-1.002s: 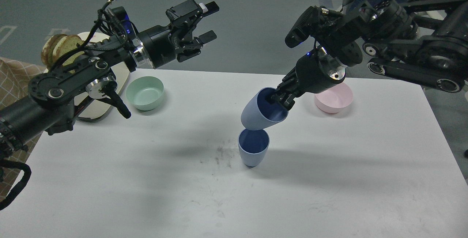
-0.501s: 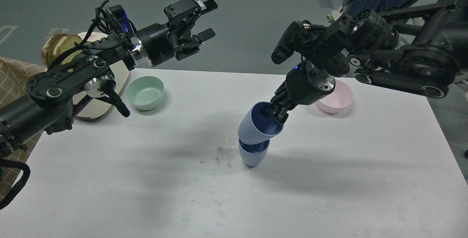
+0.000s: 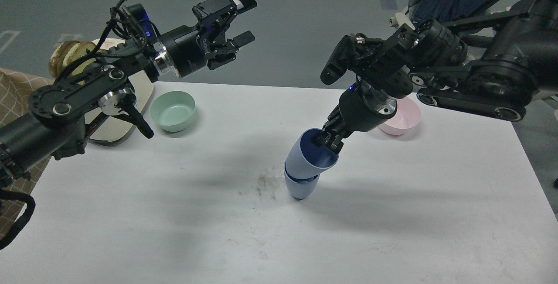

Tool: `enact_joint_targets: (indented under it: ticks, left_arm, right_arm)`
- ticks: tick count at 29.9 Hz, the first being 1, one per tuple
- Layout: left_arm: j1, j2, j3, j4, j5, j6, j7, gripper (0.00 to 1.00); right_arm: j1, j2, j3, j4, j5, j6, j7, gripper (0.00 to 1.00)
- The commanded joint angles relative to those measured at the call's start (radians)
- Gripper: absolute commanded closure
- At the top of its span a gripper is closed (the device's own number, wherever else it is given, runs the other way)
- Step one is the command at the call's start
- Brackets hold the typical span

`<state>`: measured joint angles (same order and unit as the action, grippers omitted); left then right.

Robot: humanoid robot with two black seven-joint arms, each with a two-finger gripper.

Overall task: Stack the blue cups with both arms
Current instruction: 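Lower the held blue cup into the centered blue cup with the right gripper, then open the right gripper and withdraw it away from the stacked cups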

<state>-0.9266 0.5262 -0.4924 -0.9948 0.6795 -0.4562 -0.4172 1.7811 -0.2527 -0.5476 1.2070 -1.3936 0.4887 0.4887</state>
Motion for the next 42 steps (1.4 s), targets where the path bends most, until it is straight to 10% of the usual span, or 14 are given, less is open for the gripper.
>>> enact_joint_targets:
  ticks: [1,24,28,33,42]
  left_arm:
    - [0.0,-0.003,0.0,0.001,0.0,0.001,0.0,0.04]
    - [0.002,-0.006,-0.003,0.001,0.002,0.001,0.0,0.04]
    - [0.002,-0.006,-0.003,0.001,0.002,0.001,0.0,0.04]
    - [0.0,-0.005,-0.003,0.001,0.002,0.001,0.0,0.04]
    - [0.0,-0.006,-0.002,0.001,0.002,0.001,0.003,0.04]
  right_arm:
    - [-0.006,0.003,0.0,-0.004,-0.001,0.0,0.0,1.0]
    - [-0.022,0.004,-0.002,-0.01,0.001,0.0,0.0,0.7]
    - [-0.019,0.003,-0.002,-0.01,0.007,0.0,0.0,0.57]
    - [0.014,-0.017,0.008,-0.012,0.093,0.0,0.0,0.08]
    - [0.064,-0.19,0.132,-0.081,0.273,0.0,0.0,0.01]
